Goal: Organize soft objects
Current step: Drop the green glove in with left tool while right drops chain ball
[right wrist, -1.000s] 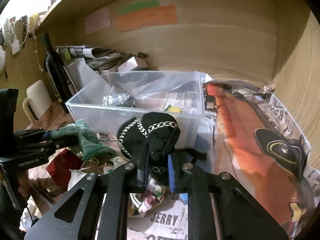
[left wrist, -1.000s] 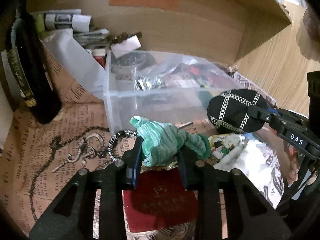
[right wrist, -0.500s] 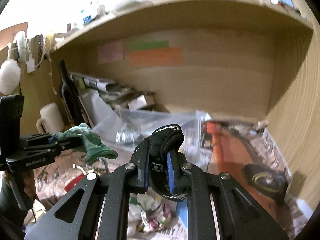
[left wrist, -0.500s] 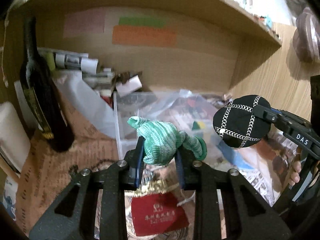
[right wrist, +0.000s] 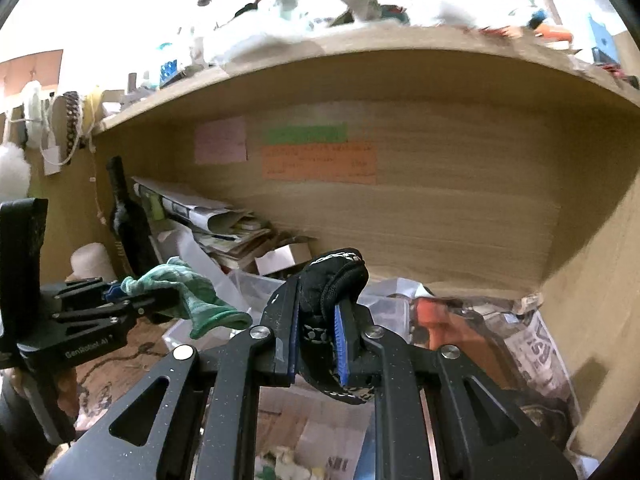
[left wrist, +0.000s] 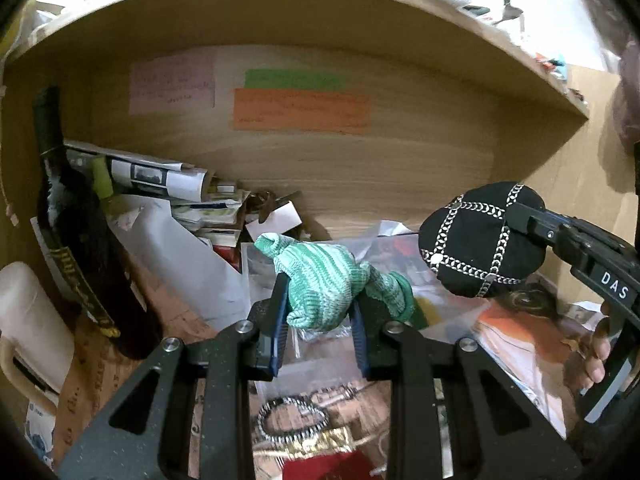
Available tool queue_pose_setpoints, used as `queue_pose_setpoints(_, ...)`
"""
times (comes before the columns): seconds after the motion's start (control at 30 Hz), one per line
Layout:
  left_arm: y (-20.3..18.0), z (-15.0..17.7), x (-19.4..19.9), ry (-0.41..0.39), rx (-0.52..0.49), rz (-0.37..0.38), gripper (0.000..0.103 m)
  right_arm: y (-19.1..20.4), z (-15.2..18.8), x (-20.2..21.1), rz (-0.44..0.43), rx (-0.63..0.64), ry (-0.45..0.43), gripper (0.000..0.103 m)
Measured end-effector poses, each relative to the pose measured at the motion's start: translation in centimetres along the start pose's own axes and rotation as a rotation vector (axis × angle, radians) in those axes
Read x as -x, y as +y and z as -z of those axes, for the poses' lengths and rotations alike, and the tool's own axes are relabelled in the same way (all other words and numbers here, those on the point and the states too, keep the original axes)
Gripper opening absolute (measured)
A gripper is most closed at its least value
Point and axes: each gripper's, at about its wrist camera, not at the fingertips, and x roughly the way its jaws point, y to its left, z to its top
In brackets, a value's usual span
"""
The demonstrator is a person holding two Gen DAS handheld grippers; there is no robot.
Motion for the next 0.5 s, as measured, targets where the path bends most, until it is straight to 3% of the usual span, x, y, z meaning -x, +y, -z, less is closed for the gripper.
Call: queue_pose_setpoints(0.5, -0.7, 0.9, -9.5, 0.182, -0.037, -0.051, 0.028, -0.7, 2.1, -9.0, 0.005, 0.010, 0.216, 0.013)
